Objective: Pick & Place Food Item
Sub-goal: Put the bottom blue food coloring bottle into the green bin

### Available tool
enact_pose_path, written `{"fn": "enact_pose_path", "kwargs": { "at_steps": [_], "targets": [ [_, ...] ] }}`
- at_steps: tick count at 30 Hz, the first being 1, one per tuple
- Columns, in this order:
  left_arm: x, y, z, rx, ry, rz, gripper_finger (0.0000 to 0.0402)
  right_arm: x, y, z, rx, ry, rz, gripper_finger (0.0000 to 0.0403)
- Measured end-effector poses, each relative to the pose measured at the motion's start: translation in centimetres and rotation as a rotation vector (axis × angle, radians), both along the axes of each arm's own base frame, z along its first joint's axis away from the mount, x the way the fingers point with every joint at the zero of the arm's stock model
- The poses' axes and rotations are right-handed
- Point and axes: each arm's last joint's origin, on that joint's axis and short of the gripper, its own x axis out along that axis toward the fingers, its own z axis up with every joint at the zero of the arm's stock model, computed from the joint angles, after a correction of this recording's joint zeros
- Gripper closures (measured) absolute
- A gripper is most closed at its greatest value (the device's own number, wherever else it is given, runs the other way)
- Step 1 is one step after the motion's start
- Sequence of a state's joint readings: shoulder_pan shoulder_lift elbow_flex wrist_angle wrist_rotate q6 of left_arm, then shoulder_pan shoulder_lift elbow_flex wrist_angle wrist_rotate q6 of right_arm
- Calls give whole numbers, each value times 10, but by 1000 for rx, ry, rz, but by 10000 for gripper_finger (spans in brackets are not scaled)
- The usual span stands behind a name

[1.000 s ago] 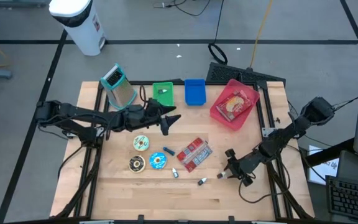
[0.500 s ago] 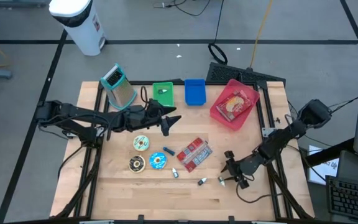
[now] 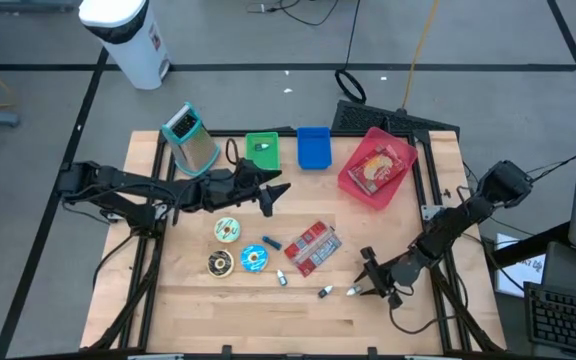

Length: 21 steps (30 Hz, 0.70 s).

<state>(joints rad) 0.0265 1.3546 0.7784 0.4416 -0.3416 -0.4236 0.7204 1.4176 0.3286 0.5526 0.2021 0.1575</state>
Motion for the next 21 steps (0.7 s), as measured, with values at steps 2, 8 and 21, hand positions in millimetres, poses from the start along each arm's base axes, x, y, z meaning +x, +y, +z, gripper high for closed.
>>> {"fn": "enact_pose_path", "kwargs": {
  "at_steps": [2,8,21],
  "targets": [
    [0,-1,0,-2,-1,-2,130,0,1,-3,4,17,15,236],
    [0,-1,0,-4,1,-2,130,4,4,-14,30,31,-4,238],
    [0,-1,0,-4,1,-1,130,6,1,-19,-18,38,6,313]
  ]
}}
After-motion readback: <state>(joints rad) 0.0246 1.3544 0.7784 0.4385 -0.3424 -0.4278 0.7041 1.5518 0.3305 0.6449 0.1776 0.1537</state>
